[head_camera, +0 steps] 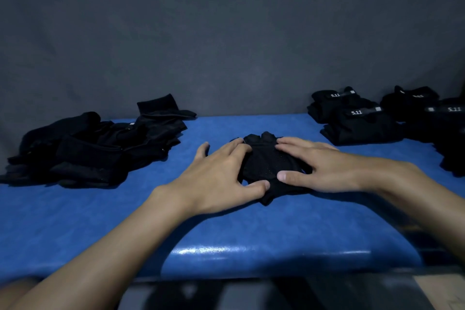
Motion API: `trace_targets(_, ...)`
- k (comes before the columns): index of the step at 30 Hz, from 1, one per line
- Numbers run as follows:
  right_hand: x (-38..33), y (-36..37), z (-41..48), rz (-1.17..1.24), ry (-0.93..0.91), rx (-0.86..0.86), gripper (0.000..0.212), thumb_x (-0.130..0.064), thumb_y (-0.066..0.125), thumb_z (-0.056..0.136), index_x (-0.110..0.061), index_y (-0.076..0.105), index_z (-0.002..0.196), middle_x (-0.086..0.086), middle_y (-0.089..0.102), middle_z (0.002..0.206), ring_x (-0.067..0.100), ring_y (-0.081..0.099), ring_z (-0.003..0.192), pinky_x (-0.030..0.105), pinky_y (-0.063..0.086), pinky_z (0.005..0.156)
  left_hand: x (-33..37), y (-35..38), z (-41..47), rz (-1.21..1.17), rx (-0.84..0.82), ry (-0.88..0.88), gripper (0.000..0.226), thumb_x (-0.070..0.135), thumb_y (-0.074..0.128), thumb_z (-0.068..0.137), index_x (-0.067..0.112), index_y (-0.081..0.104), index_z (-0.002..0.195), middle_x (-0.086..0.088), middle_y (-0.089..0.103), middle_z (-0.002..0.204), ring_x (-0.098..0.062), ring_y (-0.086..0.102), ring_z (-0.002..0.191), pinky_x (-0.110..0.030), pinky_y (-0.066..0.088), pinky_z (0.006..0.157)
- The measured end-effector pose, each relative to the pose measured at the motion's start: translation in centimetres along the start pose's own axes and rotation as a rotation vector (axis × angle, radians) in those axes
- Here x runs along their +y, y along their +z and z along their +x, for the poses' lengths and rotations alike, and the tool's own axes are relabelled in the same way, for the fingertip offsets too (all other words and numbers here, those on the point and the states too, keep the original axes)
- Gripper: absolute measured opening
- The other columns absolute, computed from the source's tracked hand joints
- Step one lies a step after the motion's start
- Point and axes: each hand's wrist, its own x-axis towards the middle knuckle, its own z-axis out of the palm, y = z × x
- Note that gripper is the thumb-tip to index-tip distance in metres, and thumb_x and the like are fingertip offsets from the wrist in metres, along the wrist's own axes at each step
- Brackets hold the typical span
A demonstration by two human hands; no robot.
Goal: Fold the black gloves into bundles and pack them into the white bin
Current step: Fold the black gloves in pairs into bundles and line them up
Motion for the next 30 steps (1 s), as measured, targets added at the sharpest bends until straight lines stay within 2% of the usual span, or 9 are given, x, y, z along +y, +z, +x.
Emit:
trace_targets(4, -0.3, -0.5, 0.1, 0.074, -0.028, 0.06, 0.078, -0.058, 0.056, 0.085, -0.029, 0.027, 0.151, -0.016, 0.016, 0.159, 0.0, 0.011, 0.146, 0.034, 0.013, 0.121, -0.2, -0.1, -0.1, -0.008, -0.011, 0.012, 0.07, 0.07, 0.046, 0.084, 0.027, 0.04, 0.139, 0.011, 0.025, 0.161, 0.002, 0.016, 0.147, -0.049, 0.004, 0.123)
trace_targets(6, -0.5, -0.7, 0.3, 0.226, -0.049, 0.039, 0.079, -0.047, 0.066, 0.084, -0.036, 0.024, 0.151, -0.017, 0.013, 0.16, -0.002, 0.003, 0.146, 0.031, 0.011, 0.121, -0.3, -0.1, -0.1, -0.003, -0.031, 0.022, 0.075, 0.073, 0.043, 0.082, 0.028, 0.038, 0.142, 0.011, 0.021, 0.163, 0.002, 0.013, 0.148, -0.049, 0.004, 0.124)
trace_targets(7, -0.5, -0.7, 0.4, 0.274, -0.043, 0.015, 0.082, -0.048, 0.068, 0.083, -0.041, 0.021, 0.15, -0.017, 0.01, 0.16, -0.001, 0.001, 0.147, 0.031, 0.01, 0.121, -0.5, -0.2, 0.0, 0.001, -0.04, 0.026, 0.082, 0.077, 0.038, 0.077, 0.029, 0.037, 0.144, 0.01, 0.02, 0.164, 0.003, 0.012, 0.148, -0.049, 0.004, 0.124)
trace_targets(9, -0.4, -0.7, 0.7, 0.237, -0.033, -0.04, 0.085, -0.062, 0.062, 0.081, -0.045, 0.017, 0.15, -0.018, 0.005, 0.161, 0.0, -0.003, 0.147, 0.032, 0.005, 0.121, -0.8, -0.4, 0.3, 0.004, -0.054, 0.028, 0.091, 0.081, 0.03, 0.07, 0.03, 0.035, 0.146, 0.01, 0.018, 0.165, 0.003, 0.013, 0.148, -0.049, 0.004, 0.124)
trace_targets(12, -0.6, -1.0, 1.0, 0.092, -0.037, -0.13, 0.098, -0.079, 0.04, 0.07, -0.035, 0.013, 0.153, -0.021, -0.001, 0.161, -0.009, -0.01, 0.143, 0.028, -0.004, 0.12, -1.3, -0.7, 0.8, 0.02, -0.077, 0.03, 0.097, 0.082, 0.027, 0.068, 0.031, 0.031, 0.15, 0.012, 0.014, 0.166, 0.003, 0.015, 0.148, -0.048, 0.003, 0.124)
trace_targets(14, -0.8, -1.3, 0.8, 0.015, -0.018, -0.191, 0.106, -0.082, 0.033, 0.065, -0.034, 0.005, 0.155, -0.021, -0.009, 0.16, -0.008, -0.015, 0.142, 0.033, -0.006, 0.121, -1.5, -0.8, 0.9, 0.036, -0.097, 0.032, 0.1, 0.082, 0.026, 0.067, 0.031, 0.028, 0.152, 0.011, 0.011, 0.166, 0.002, 0.014, 0.148, -0.048, 0.002, 0.124)
trace_targets(19, -0.7, -1.6, 0.7, -0.058, 0.011, -0.312, 0.107, -0.085, 0.031, 0.065, -0.039, -0.013, 0.151, -0.02, -0.026, 0.156, -0.005, -0.027, 0.139, 0.034, -0.011, 0.121, -1.6, -0.8, 0.8, 0.073, -0.129, 0.037, 0.098, 0.083, 0.028, 0.07, 0.032, 0.022, 0.154, 0.01, 0.006, 0.167, 0.001, 0.009, 0.15, -0.05, 0.0, 0.124)
trace_targets(25, -0.8, -1.4, 0.5, 0.118, -0.017, -0.144, 0.105, -0.08, 0.04, 0.065, -0.035, 0.006, 0.154, -0.02, -0.005, 0.161, -0.006, -0.014, 0.143, 0.035, 0.0, 0.123, -1.8, -0.4, 0.9, -0.015, -0.063, 0.062, 0.095, 0.084, 0.028, 0.07, 0.033, 0.028, 0.151, 0.017, 0.016, 0.164, 0.002, 0.019, 0.146, -0.051, 0.005, 0.123)
trace_targets(30, -0.5, -1.1, 0.4, 0.099, -0.03, -0.129, 0.104, -0.08, 0.043, 0.065, -0.034, 0.012, 0.154, -0.022, -0.001, 0.16, -0.006, -0.014, 0.144, 0.041, 0.001, 0.123, -2.0, -0.2, 1.0, 0.0, -0.045, 0.076, 0.094, 0.084, 0.027, 0.072, 0.034, 0.03, 0.151, 0.019, 0.016, 0.163, 0.004, 0.018, 0.146, -0.051, 0.006, 0.123)
